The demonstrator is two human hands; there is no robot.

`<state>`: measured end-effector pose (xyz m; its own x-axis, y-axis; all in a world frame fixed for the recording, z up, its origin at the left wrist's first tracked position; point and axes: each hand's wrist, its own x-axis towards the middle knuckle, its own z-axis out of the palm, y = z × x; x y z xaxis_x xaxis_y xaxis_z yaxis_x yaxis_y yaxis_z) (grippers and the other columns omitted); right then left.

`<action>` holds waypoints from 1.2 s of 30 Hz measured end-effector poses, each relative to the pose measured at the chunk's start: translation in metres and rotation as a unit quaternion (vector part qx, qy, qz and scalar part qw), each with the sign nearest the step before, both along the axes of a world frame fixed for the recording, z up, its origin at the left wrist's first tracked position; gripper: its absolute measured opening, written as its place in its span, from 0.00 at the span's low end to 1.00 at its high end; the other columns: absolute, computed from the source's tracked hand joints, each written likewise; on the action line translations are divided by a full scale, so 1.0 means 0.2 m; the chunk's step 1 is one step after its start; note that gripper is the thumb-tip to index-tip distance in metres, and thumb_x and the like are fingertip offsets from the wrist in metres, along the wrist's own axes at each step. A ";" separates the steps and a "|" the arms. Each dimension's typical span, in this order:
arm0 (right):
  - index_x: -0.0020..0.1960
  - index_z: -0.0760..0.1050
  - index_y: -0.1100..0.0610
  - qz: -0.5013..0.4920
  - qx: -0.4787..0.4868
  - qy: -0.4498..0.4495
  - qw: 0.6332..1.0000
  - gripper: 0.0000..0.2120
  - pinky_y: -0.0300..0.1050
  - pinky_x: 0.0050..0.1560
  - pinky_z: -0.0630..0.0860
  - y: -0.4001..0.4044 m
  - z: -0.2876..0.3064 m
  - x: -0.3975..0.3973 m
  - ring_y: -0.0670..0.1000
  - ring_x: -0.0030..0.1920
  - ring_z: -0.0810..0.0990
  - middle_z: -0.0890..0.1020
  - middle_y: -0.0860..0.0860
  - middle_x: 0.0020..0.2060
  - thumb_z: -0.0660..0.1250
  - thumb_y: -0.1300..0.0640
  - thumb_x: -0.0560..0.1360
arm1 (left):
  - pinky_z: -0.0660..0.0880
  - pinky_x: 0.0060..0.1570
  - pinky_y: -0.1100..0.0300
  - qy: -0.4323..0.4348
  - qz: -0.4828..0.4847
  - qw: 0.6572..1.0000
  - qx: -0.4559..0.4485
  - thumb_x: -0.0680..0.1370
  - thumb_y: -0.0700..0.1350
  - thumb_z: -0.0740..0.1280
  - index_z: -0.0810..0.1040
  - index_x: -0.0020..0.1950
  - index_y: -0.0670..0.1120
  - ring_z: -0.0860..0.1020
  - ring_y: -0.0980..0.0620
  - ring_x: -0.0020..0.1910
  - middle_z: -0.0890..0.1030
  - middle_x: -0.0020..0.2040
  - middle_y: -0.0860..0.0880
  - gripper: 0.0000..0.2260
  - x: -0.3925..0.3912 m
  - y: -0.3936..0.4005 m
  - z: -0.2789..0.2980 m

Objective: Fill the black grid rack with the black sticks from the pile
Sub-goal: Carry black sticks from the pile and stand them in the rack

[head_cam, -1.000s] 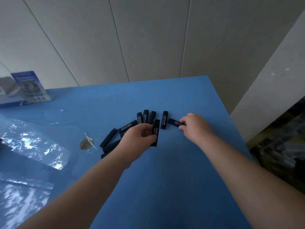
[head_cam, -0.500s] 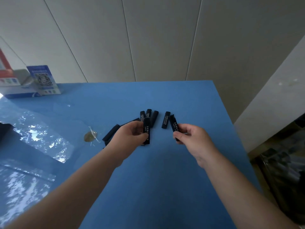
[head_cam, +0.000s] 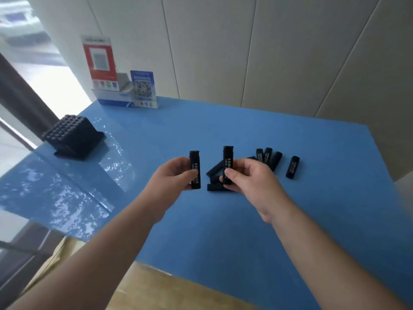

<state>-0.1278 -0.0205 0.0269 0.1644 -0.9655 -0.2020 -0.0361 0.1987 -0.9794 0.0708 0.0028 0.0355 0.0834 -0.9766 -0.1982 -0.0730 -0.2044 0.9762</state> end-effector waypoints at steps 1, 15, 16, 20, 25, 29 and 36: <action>0.51 0.82 0.55 0.008 -0.009 0.011 1.000 0.03 0.49 0.56 0.82 0.01 0.00 0.08 0.50 0.50 0.86 0.87 0.51 0.46 0.69 0.60 0.79 | 0.79 0.54 0.51 0.000 0.010 1.000 0.000 0.80 0.35 0.65 0.82 0.51 0.45 0.83 0.54 0.42 0.85 0.44 0.51 0.08 0.08 0.03 0.00; 0.53 0.79 0.54 0.109 -0.042 0.053 0.992 0.05 0.56 0.59 0.80 0.32 0.01 1.26 0.51 0.46 0.87 0.85 0.47 0.47 0.69 0.62 0.79 | 0.80 0.49 0.59 0.000 0.072 0.997 -0.007 0.79 0.36 0.68 0.83 0.53 0.46 0.85 0.50 0.47 0.87 0.47 0.49 0.08 1.24 0.49 0.01; 0.53 0.79 0.54 0.108 -0.042 0.048 0.992 0.05 0.54 0.58 0.81 0.33 0.01 1.32 0.51 0.47 0.87 0.85 0.48 0.47 0.69 0.61 0.79 | 0.79 0.48 0.61 -0.002 0.073 0.997 -0.005 0.79 0.36 0.67 0.83 0.53 0.46 0.85 0.50 0.47 0.87 0.47 0.49 0.08 1.30 0.52 0.01; 0.54 0.80 0.55 0.120 -0.041 0.042 0.991 0.04 0.48 0.56 0.82 0.37 0.00 1.61 0.51 0.49 0.87 0.86 0.51 0.48 0.69 0.58 0.79 | 0.79 0.52 0.58 -0.024 0.073 0.997 -0.004 0.80 0.37 0.67 0.83 0.55 0.47 0.85 0.51 0.49 0.86 0.48 0.50 0.09 1.57 0.57 -0.01; 0.53 0.80 0.55 0.126 -0.056 0.045 0.989 0.04 0.47 0.55 0.82 0.31 -0.02 1.84 0.51 0.49 0.86 0.86 0.50 0.48 0.68 0.60 0.79 | 0.79 0.58 0.51 -0.053 0.081 0.995 -0.001 0.79 0.39 0.68 0.82 0.56 0.49 0.84 0.51 0.49 0.86 0.48 0.51 0.08 1.79 0.52 -0.05; 0.53 0.79 0.54 0.123 -0.067 0.035 0.989 0.05 0.51 0.54 0.83 0.17 -0.05 1.99 0.54 0.51 0.85 0.84 0.51 0.48 0.69 0.61 0.79 | 0.79 0.59 0.49 -0.055 0.069 0.996 -0.002 0.79 0.38 0.68 0.82 0.54 0.48 0.84 0.50 0.49 0.86 0.48 0.49 0.07 1.92 0.40 -0.07; 0.50 0.80 0.52 0.115 -0.090 0.067 0.987 0.02 0.56 0.55 0.82 -0.11 -0.06 2.18 0.54 0.48 0.85 0.85 0.51 0.45 0.71 0.56 0.77 | 0.78 0.59 0.47 -0.057 0.087 0.995 -0.002 0.79 0.38 0.69 0.81 0.55 0.46 0.85 0.48 0.49 0.86 0.48 0.47 0.07 2.17 0.14 -0.07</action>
<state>0.3081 -0.0420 0.0146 0.3663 -0.9282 -0.0657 -0.1924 -0.0065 -0.9813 0.5049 0.0305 0.0215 0.2729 -0.9463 -0.1733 -0.1472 -0.2190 0.9645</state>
